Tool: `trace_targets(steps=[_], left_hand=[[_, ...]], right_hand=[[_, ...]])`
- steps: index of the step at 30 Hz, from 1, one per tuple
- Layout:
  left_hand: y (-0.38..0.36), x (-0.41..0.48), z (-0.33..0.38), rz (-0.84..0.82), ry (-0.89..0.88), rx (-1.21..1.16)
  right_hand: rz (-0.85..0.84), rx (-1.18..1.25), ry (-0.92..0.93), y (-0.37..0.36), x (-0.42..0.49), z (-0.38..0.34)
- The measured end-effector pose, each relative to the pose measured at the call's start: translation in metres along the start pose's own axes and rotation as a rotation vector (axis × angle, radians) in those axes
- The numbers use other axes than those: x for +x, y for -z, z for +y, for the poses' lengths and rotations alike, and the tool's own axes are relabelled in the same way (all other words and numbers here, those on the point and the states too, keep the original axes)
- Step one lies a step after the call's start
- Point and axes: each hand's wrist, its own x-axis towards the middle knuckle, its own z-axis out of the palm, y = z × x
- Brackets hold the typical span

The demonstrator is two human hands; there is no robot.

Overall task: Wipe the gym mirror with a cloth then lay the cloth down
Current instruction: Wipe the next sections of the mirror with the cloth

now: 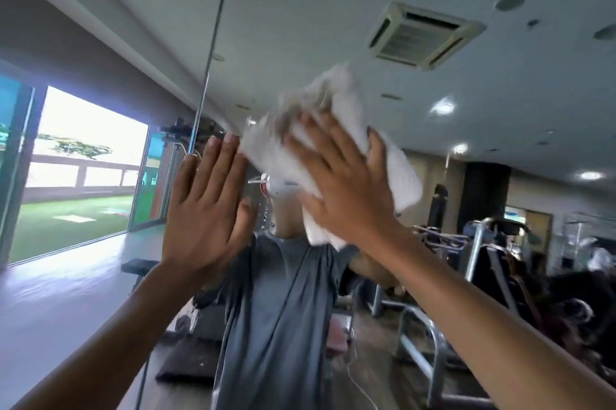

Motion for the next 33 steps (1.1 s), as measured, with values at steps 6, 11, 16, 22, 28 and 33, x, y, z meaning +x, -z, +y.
trace_targets(steps=[6,11,16,22,28,33], left_hand=[[-0.002,-0.012,0.003,-0.012,0.038,0.011],[-0.005,-0.017,0.003,0.027,0.039,0.007],[-0.003,-0.018,-0.001,0.016,-0.010,-0.016],[-0.005,-0.053,0.015,-0.021,0.019,0.010],[-0.004,-0.064,0.021,-0.040,0.024,0.032],[-0.003,-0.080,0.020,-0.045,0.014,-0.009]], right_hand=[[-0.112,-0.003,0.085,0.010,-0.020,0.062],[0.034,0.017,-0.467,0.003,0.007,-0.002],[-0.025,-0.001,-0.025,-0.002,-0.043,-0.044],[-0.220,-0.008,0.421,0.009,-0.106,0.036],[-0.049,0.042,-0.503,0.007,-0.030,-0.007],[-0.050,0.065,-0.163,0.000,-0.048,-0.084]])
